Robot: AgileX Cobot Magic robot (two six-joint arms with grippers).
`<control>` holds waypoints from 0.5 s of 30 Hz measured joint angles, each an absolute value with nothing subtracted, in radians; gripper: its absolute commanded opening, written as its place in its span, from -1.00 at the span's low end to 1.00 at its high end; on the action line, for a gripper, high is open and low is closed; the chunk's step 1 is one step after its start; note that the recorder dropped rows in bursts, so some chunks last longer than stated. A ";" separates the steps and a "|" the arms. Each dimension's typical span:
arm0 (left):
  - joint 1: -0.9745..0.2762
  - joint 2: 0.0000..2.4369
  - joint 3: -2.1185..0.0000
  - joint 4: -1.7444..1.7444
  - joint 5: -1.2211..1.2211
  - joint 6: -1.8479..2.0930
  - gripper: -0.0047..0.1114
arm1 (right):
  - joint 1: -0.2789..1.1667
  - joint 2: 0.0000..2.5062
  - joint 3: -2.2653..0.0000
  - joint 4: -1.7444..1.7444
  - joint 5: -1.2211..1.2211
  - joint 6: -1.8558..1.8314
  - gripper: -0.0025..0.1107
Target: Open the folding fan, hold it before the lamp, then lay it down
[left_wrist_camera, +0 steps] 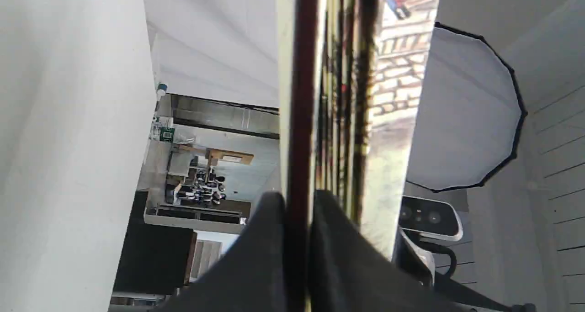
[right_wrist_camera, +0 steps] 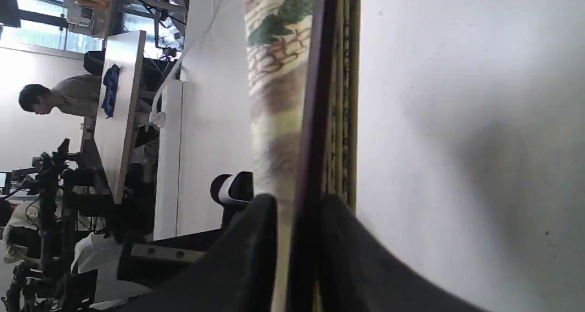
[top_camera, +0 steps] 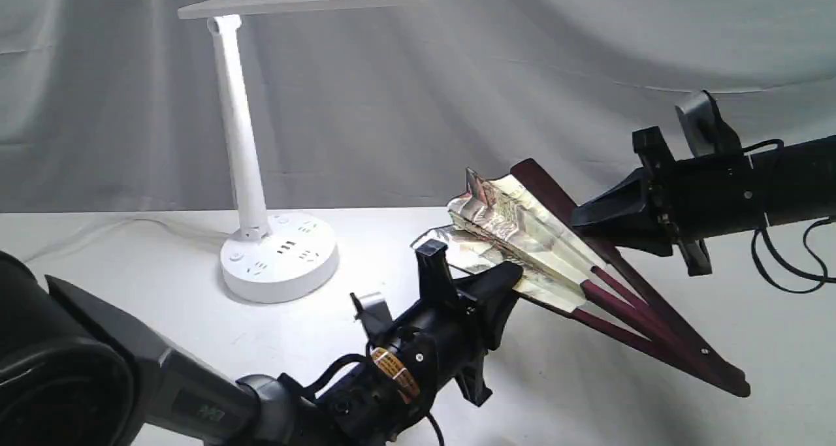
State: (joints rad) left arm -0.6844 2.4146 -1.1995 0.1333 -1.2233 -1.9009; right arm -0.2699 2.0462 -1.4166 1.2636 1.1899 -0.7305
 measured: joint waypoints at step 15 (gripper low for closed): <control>-0.682 2.415 -1.201 0.166 -1.223 -1.908 -0.92 | -0.270 2.046 -1.417 1.288 1.199 -0.739 -0.13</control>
